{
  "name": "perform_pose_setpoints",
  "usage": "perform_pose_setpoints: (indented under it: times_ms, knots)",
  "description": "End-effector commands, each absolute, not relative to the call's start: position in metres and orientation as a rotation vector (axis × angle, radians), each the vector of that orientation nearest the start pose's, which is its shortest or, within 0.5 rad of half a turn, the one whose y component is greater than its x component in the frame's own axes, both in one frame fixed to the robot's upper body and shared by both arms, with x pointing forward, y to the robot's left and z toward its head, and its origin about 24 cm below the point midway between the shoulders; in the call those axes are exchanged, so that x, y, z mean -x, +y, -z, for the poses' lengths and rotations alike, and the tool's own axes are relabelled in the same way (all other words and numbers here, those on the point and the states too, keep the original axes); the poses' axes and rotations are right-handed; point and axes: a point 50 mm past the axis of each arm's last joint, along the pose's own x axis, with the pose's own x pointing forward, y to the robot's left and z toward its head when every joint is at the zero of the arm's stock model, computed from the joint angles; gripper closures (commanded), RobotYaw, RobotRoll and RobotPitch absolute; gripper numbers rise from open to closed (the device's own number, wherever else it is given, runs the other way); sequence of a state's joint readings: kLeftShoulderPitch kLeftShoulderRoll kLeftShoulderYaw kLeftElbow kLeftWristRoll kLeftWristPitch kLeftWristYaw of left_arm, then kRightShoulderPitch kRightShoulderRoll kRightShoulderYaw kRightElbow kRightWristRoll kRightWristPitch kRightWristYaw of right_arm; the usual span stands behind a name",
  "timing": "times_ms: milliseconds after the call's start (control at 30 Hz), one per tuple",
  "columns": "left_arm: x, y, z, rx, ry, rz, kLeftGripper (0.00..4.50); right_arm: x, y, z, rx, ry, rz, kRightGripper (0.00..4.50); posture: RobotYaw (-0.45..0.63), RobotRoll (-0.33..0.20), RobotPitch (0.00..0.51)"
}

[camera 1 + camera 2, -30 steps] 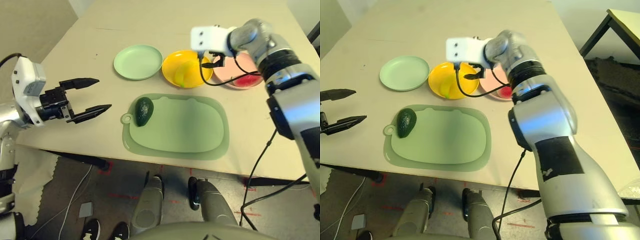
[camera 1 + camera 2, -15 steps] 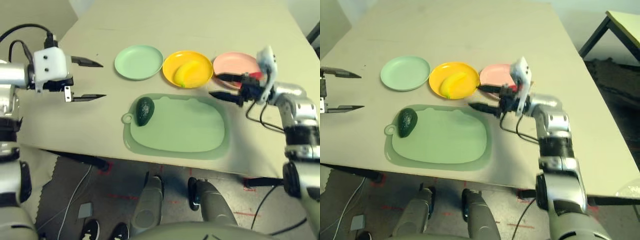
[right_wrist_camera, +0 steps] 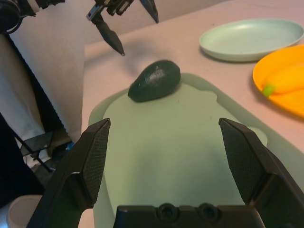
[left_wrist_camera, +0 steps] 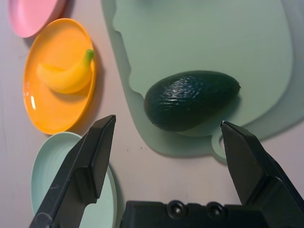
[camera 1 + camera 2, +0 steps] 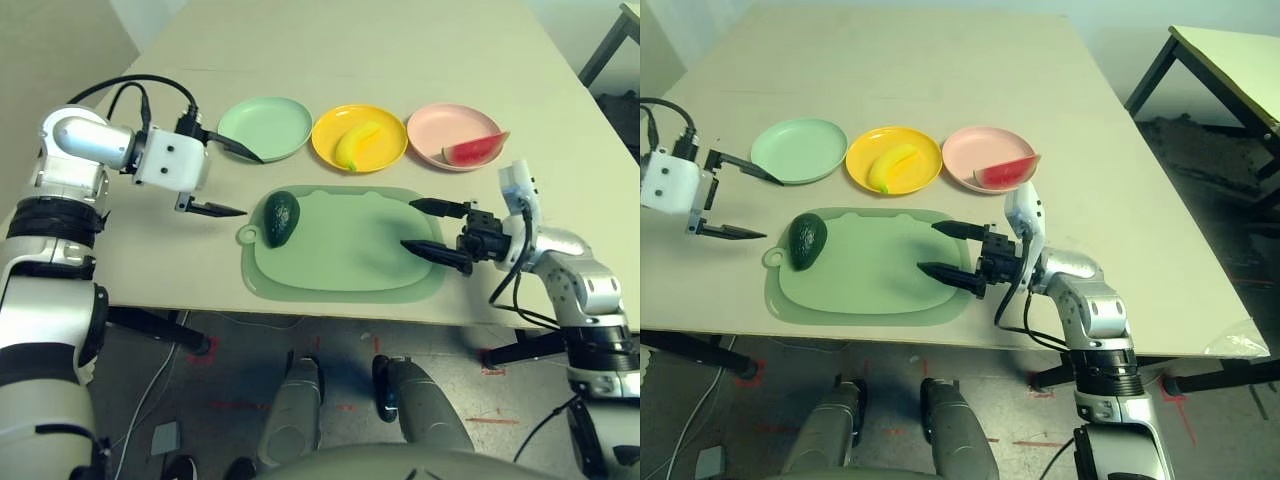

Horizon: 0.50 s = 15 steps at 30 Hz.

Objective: Place the fruits into color-matched plates.

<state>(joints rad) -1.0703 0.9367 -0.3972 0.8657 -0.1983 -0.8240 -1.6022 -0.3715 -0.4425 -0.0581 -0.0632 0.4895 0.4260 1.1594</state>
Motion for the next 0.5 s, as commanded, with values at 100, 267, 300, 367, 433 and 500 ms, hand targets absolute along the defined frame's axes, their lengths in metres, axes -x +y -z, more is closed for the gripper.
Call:
perform_pose_setpoints:
  times_ms: [100,267,300,367,433,500]
  knots:
    - [-0.328,0.245,-0.245,-1.512,0.025,1.474,0.0,-0.27,-0.156,-0.144,-0.011,-0.04,-1.281,0.04,-0.06,0.0,0.174]
    - [-0.335,0.232,-0.25,-1.585,0.005,1.505,0.0,-0.262,-0.152,-0.139,0.007,-0.031,-1.294,0.04,-0.08,0.0,0.176]
    - [-0.336,0.23,-0.25,-1.598,0.005,1.517,0.0,-0.261,-0.152,-0.138,0.007,-0.031,-1.294,0.04,-0.08,0.0,0.176]
    - [-0.335,0.227,-0.246,-1.643,0.008,1.549,0.0,-0.26,-0.151,-0.137,0.006,-0.028,-1.287,0.04,-0.1,0.0,0.178]
    - [-0.336,0.222,-0.243,-1.663,-0.01,1.575,0.0,-0.259,-0.151,-0.135,0.017,-0.027,-1.277,0.04,-0.11,0.0,0.18]
    - [-0.337,0.218,-0.242,-1.673,-0.024,1.588,0.0,-0.259,-0.15,-0.135,0.015,-0.033,-1.264,0.04,-0.12,0.0,0.181]
